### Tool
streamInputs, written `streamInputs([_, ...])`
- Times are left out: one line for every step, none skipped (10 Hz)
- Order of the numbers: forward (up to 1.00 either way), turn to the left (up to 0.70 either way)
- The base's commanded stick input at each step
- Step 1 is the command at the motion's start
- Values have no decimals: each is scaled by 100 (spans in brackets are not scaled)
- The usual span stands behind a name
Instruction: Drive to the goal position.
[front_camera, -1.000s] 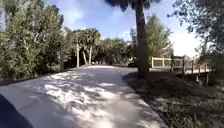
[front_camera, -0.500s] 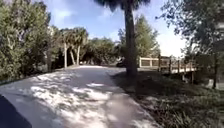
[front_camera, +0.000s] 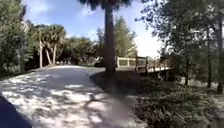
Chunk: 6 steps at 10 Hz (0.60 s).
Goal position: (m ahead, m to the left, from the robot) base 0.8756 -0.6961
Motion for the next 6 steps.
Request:
streamInputs([0, 0])
streamInputs([0, 0])
streamInputs([0, 0])
streamInputs([0, 0])
streamInputs([0, 0])
streamInputs([0, 0])
